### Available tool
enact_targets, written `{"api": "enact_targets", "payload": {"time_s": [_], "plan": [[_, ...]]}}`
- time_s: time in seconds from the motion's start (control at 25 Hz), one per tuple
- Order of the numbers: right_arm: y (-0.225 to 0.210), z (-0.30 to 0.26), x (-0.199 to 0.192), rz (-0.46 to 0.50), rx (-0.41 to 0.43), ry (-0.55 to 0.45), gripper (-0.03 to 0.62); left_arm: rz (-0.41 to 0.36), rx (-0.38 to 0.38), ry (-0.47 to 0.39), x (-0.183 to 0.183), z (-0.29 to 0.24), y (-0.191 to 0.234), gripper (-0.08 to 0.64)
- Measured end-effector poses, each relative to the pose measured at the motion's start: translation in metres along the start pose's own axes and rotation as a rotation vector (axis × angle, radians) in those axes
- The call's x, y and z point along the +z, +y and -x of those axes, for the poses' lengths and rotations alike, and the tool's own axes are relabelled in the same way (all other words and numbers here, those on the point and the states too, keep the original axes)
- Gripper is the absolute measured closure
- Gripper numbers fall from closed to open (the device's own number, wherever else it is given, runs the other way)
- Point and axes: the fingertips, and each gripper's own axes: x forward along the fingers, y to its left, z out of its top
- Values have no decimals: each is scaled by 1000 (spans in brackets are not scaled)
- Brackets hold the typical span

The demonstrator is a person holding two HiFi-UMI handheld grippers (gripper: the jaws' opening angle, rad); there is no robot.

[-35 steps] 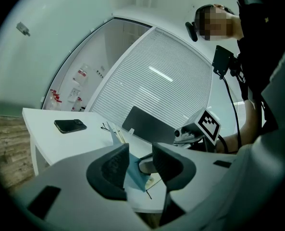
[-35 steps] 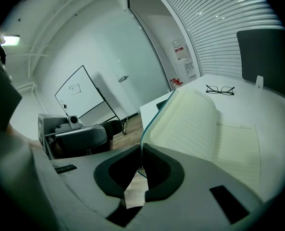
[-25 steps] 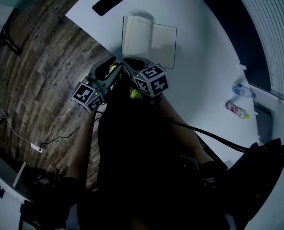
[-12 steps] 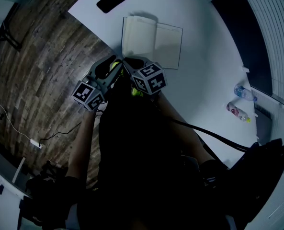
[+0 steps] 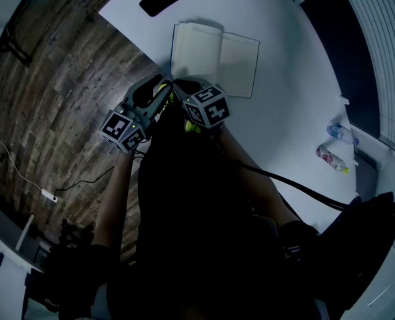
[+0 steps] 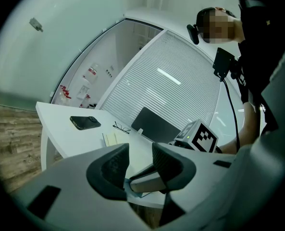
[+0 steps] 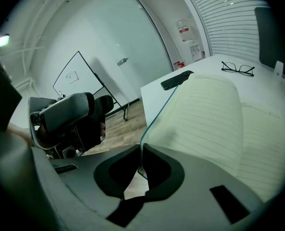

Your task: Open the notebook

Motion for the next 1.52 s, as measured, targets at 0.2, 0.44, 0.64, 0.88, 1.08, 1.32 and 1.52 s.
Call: {"api": "enact_targets", "payload": {"time_s": [0.2, 0.44, 0.64, 0.88, 1.08, 1.32, 1.52], "plan": [[-1, -2, -3, -14, 1, -8, 565, 1, 6, -6, -2, 1, 0, 417], [0, -2, 0, -39, 7, -23, 561, 2, 4, -5, 0, 1, -1, 417], [1, -4, 1, -51, 12, -28, 555, -3, 3, -4, 0, 2, 1, 417], [4, -4, 2, -76, 20, -32, 547, 1, 2, -1, 4, 0, -2, 417], [13, -1, 4, -95, 54, -37, 545, -10, -6, -12, 5, -1, -6, 417], [12, 6, 10, -110, 47, -55, 542, -15, -9, -16, 10, -2, -8, 417], [4, 18, 19, -109, 23, -84, 580, -38, -16, -21, 16, -5, -9, 417]]}}
